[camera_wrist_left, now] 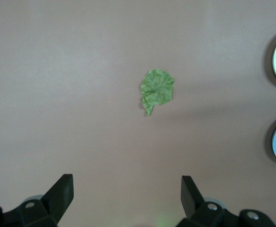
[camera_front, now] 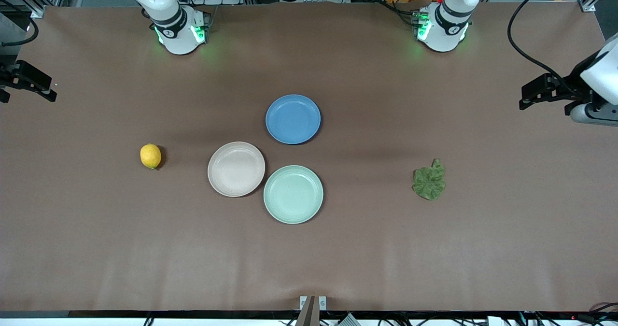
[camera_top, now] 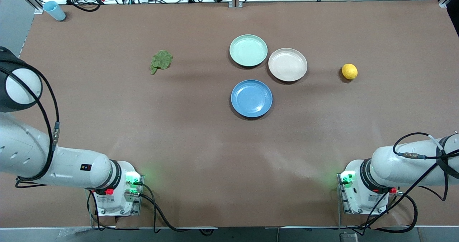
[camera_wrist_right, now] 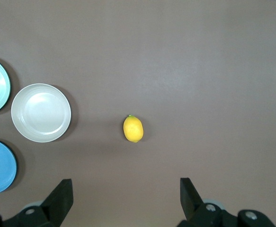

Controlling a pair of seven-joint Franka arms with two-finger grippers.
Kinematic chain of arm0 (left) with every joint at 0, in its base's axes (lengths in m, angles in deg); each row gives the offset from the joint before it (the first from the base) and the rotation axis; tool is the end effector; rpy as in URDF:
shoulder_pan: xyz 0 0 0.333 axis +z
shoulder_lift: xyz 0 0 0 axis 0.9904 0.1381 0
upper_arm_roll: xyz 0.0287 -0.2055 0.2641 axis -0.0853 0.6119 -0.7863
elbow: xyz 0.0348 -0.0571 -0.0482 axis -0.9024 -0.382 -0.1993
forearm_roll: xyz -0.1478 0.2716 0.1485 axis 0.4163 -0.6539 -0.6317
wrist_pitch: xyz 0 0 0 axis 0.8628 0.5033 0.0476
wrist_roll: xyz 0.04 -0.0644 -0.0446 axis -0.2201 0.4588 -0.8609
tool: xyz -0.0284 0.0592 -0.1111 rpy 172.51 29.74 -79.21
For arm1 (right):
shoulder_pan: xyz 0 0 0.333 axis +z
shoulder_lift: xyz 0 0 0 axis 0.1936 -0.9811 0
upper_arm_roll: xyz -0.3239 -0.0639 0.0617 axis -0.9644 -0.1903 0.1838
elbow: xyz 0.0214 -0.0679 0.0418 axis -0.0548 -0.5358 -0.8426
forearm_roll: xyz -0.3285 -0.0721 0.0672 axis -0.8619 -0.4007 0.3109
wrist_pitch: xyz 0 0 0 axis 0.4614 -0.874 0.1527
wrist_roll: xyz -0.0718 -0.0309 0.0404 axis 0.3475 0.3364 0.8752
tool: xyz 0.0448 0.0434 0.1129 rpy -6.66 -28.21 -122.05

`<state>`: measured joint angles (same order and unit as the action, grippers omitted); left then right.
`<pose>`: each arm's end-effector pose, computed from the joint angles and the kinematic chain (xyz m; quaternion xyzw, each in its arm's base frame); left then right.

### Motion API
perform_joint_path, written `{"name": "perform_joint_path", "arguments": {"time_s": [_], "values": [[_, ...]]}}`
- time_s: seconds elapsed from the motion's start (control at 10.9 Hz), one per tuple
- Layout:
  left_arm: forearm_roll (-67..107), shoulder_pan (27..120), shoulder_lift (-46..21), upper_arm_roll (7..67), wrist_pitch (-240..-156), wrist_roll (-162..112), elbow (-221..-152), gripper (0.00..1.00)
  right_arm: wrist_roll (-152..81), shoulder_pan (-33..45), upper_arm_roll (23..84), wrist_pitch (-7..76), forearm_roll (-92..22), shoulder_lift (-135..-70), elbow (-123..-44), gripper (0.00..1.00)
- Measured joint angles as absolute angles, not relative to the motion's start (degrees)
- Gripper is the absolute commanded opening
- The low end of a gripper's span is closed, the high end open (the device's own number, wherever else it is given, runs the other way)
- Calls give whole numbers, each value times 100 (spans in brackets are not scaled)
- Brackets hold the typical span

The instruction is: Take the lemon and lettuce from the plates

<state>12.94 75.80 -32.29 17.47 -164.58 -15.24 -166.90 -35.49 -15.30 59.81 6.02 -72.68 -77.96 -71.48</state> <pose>0.5221 -0.0494 0.6293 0.9971 -0.0700 -0.0258 0.0120 0.4892 -0.0307 0.6532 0.9998 0.0130 0.0111 0.0096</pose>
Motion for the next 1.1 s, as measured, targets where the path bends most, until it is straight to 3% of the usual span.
{"name": "perform_joint_path", "arguments": {"time_s": [1.1], "values": [[1014,7613,-3230,1949,-16554,-2079,-16687,100,-3549,-1530,5983,584,-7266,-7802,-7150,100]]}}
